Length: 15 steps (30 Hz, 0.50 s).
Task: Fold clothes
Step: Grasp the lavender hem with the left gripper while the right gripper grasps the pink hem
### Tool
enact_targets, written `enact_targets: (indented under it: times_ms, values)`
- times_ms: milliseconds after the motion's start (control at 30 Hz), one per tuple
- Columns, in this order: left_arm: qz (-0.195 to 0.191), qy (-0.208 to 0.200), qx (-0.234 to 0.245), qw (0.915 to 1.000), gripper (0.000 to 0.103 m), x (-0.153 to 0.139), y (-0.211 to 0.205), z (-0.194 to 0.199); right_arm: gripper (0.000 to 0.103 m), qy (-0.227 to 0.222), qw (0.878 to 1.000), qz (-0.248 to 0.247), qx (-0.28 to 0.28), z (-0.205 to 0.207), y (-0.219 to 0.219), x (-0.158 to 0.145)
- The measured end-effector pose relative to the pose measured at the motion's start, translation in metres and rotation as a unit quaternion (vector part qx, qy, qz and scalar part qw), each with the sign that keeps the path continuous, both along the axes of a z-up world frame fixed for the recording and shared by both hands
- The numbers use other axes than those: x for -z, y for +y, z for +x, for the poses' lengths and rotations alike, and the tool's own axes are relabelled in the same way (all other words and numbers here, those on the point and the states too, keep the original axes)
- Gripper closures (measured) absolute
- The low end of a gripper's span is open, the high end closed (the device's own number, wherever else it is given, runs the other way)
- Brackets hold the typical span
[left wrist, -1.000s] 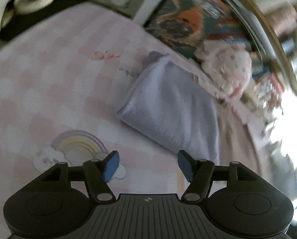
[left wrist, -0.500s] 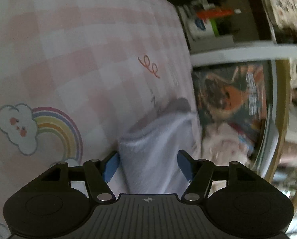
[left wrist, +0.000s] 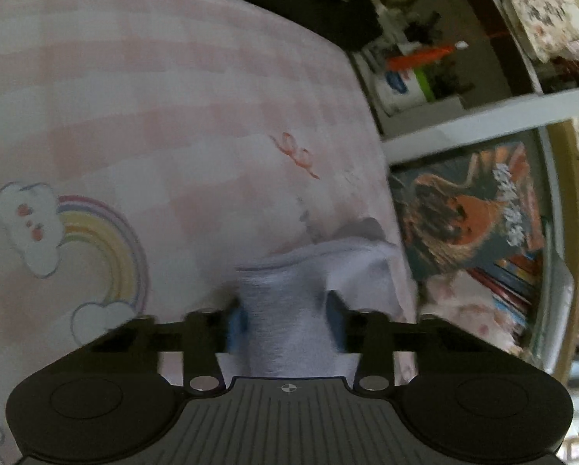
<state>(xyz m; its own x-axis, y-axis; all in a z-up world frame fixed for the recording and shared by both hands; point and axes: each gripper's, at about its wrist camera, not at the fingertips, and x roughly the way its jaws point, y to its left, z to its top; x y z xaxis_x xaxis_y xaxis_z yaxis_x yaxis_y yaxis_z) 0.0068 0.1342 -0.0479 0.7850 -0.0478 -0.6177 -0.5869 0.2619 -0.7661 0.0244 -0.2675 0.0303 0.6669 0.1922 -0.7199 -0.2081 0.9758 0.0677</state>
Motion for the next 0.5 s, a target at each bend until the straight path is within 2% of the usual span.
enact_targets:
  times_ms: [67, 167, 200, 267, 333, 433, 500]
  values:
    - [0.004, 0.006, -0.012, 0.9999, 0.089, 0.003, -0.001, -0.002, 0.023, -0.002, 1.000, 0.005, -0.004, 0.008, -0.011, -0.002]
    - [0.051, 0.006, -0.004, 0.9987, 0.096, -0.014, -0.012, -0.002, 0.023, 0.003, 1.000, 0.021, -0.002, 0.020, -0.032, -0.003]
    - [0.091, -0.014, 0.015, 0.9956, 0.096, -0.029, -0.024, 0.000, 0.023, 0.008, 1.000, 0.025, -0.003, 0.025, -0.039, -0.001]
    - [0.171, -0.052, 0.055, 0.9823, 0.095, -0.060, -0.047, 0.003, 0.025, 0.018, 0.999, 0.033, -0.007, 0.033, -0.050, 0.002]
    - [0.236, -0.081, 0.104, 0.9627, 0.095, -0.083, -0.074, 0.008, 0.025, 0.028, 0.999, 0.039, -0.015, 0.040, -0.057, 0.006]
    - [0.240, -0.073, 0.104, 0.9623, 0.088, -0.081, -0.086, 0.010, 0.028, 0.042, 0.997, 0.048, -0.035, 0.050, -0.065, 0.011]
    - [0.204, -0.065, 0.054, 0.9754, 0.085, -0.064, -0.076, 0.004, 0.033, 0.050, 0.996, 0.052, -0.043, 0.053, -0.068, 0.014]
